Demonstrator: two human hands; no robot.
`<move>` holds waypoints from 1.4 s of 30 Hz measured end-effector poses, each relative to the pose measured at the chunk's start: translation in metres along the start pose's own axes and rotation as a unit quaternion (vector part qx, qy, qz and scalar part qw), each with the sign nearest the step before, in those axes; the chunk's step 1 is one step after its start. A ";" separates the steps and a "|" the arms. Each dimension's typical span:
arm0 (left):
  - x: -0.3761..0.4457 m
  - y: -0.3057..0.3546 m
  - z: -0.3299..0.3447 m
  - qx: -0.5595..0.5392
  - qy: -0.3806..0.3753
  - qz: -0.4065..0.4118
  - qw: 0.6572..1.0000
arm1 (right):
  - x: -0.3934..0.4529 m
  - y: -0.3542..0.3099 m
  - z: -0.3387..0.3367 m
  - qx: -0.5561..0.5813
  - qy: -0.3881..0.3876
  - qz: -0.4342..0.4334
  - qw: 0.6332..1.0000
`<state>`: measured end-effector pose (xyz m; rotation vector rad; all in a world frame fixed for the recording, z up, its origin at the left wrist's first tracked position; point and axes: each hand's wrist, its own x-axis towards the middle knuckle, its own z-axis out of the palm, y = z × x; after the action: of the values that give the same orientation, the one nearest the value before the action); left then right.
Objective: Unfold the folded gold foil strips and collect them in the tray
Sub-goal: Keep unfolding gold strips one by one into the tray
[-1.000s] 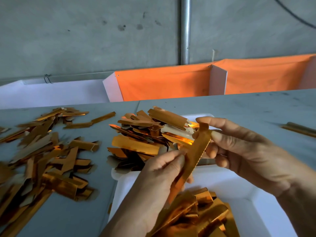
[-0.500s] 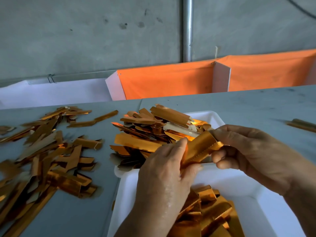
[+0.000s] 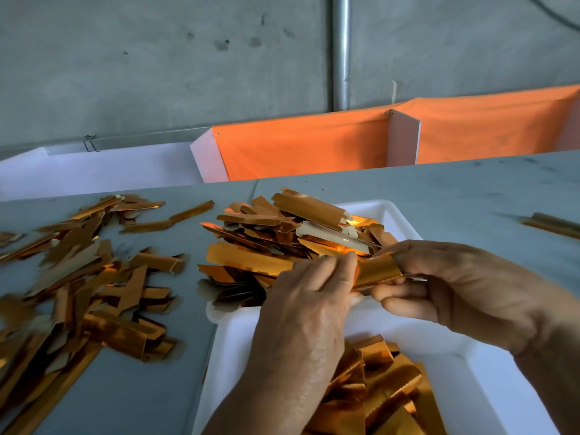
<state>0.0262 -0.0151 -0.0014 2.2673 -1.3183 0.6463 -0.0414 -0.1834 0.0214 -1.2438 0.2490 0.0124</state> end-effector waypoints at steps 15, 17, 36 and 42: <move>-0.005 -0.013 -0.003 -0.388 0.003 -0.137 0.912 | -0.001 0.000 0.000 -0.086 -0.019 -0.152 0.985; -0.006 -0.014 -0.004 -0.411 -0.006 -0.142 0.901 | -0.002 0.000 0.000 -0.083 -0.033 -0.160 0.983; -0.007 -0.017 -0.009 -0.390 -0.029 -0.123 0.912 | -0.007 -0.003 0.004 -0.178 -0.032 -0.205 0.962; -0.009 -0.019 -0.008 -0.346 -0.045 -0.100 0.932 | -0.004 -0.001 0.004 -0.180 -0.014 -0.167 0.969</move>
<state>0.0380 0.0040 -0.0030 1.8116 -1.1005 -0.0143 -0.0448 -0.1791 0.0248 -1.6349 0.0081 -0.2243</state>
